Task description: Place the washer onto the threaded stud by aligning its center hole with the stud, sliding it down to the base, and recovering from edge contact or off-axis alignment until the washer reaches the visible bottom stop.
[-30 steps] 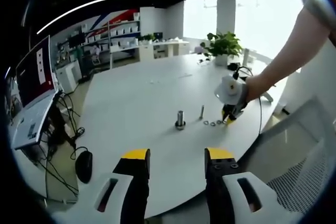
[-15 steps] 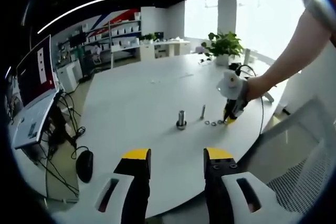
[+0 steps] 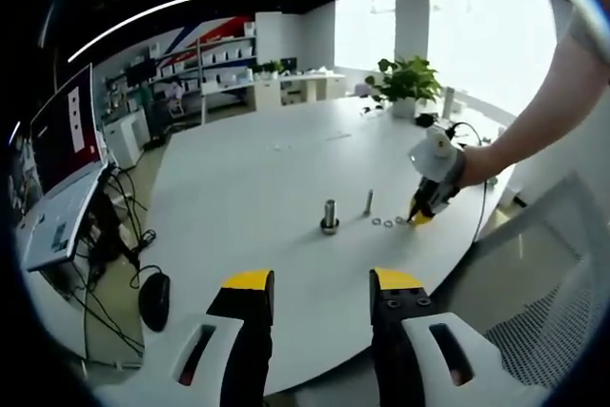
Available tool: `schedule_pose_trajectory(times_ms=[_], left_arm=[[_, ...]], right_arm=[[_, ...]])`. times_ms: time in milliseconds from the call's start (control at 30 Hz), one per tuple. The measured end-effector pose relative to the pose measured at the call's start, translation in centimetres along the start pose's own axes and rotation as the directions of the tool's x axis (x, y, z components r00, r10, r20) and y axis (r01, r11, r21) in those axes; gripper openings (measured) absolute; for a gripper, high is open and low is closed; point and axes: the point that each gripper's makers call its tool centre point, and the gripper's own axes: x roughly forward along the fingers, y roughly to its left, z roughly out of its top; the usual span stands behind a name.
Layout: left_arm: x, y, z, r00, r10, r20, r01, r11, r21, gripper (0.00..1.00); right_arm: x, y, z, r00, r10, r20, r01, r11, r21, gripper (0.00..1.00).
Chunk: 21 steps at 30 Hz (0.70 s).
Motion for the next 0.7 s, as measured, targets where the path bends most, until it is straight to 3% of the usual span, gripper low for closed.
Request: schedule_pose_trajectory(times_ms=[267,400,533,700], left_arm=[[0.0,-0.2,0.0,1.000,-0.008,0.001,0.008,1.000,0.009,0.38],[0.0,-0.1,-0.1,1.000,-0.003,-0.002,0.003,1.000,0.005,0.38],[-0.1,0.0,0.1,1.000,0.000,0.007,0.000,1.000,0.008,0.38],[-0.2,0.2,0.3,1.000,0.011,0.016,-0.011,1.000,0.007,0.38]], right_arm=[[-2.1,-1.0,0.8,0.999,-0.026,0.041,0.026,1.000,-0.013,0.13],[-3.7,-2.6,4.0,0.992,-0.048,0.118,0.050,0.999,-0.016,0.13],[-4.4,-3.3,6.7,0.986,-0.063,0.154,0.071,0.996,-0.048,0.13],[-4.5,-3.8,7.9,0.985,-0.088,0.147,0.100,0.992,-0.075,0.13]])
